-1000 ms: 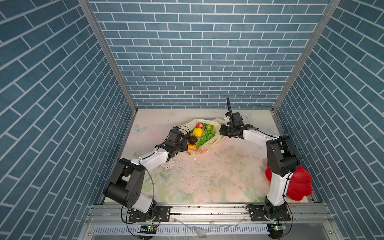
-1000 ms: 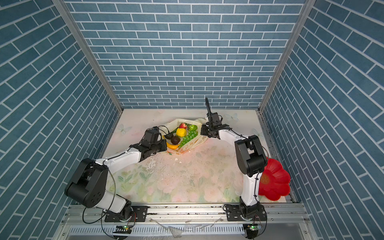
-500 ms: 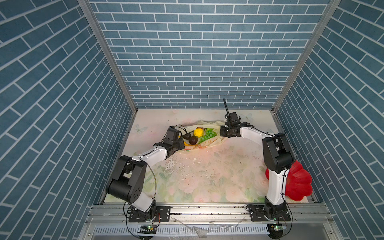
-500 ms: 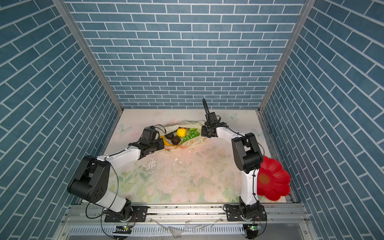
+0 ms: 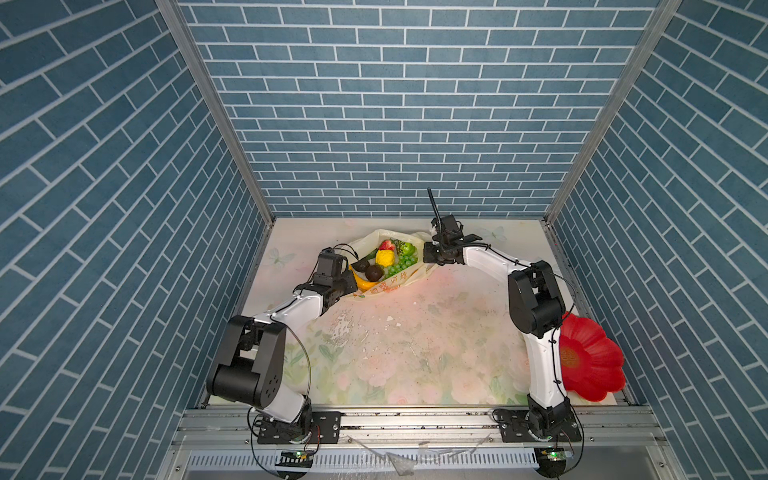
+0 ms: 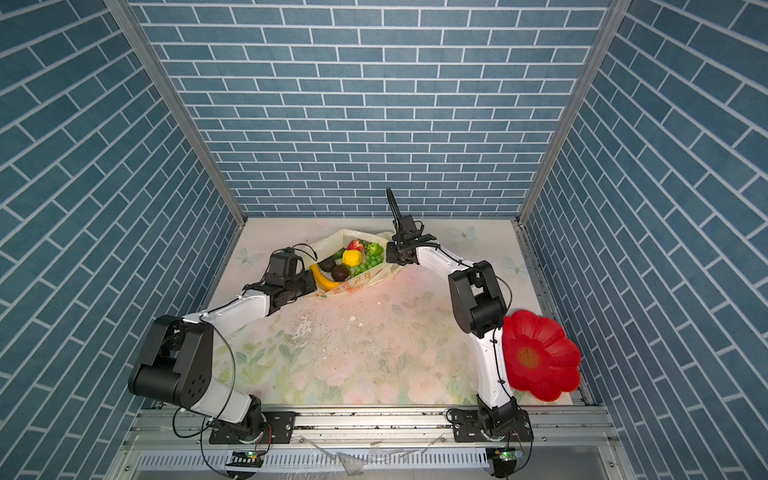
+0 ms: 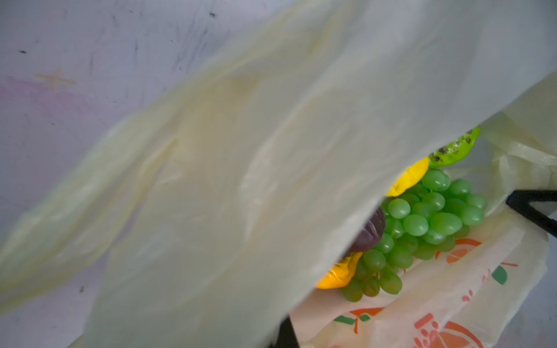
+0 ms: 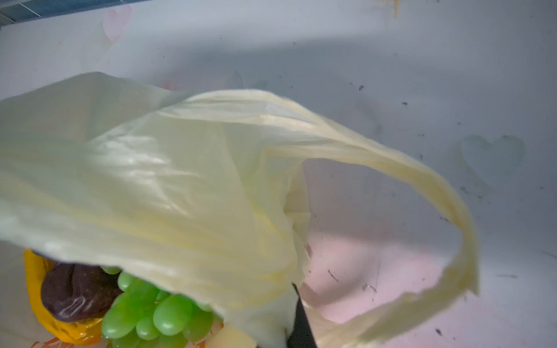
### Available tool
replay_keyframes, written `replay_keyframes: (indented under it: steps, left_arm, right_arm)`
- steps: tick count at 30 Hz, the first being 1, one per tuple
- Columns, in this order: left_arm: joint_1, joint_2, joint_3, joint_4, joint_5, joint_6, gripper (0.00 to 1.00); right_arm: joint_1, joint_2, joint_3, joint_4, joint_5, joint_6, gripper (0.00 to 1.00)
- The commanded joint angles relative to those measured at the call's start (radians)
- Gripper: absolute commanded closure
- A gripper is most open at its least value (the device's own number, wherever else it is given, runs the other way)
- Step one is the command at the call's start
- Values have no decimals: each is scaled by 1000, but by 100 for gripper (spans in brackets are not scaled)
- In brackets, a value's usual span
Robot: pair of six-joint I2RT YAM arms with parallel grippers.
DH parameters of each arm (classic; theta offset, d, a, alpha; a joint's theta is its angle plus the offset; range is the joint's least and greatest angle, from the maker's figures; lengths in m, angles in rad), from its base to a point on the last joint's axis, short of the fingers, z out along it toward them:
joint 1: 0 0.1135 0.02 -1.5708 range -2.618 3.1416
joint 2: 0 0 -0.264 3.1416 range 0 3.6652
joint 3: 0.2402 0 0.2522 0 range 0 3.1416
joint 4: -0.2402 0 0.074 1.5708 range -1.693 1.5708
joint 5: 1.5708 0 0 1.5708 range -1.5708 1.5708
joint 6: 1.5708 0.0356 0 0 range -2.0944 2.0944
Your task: Take the fake fruits out of the plastic bag
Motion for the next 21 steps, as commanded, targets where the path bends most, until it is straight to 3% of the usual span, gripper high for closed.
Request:
replay_keyframes:
  steps: [1,6,9,15,21]
  left_arm:
    - [-10,-11,-35,16,34,24,100]
    - [-10,-13,-40,37,56,28,100]
    - [-10,-31,-53,34,58,30,100]
    - [-11,-30,-87,69,75,10,100]
    - [-11,-63,-94,62,71,17,100]
  right_arm:
    - [-7,-100,-58,-37,20,-37,80]
    - [-7,-195,-79,-116,36,-42,55]
    - [-7,-275,-110,-211,94,-36,51]
    - [-25,-457,-218,-475,326,-26,41]
    - [-108,-572,-338,-680,436,59,39]
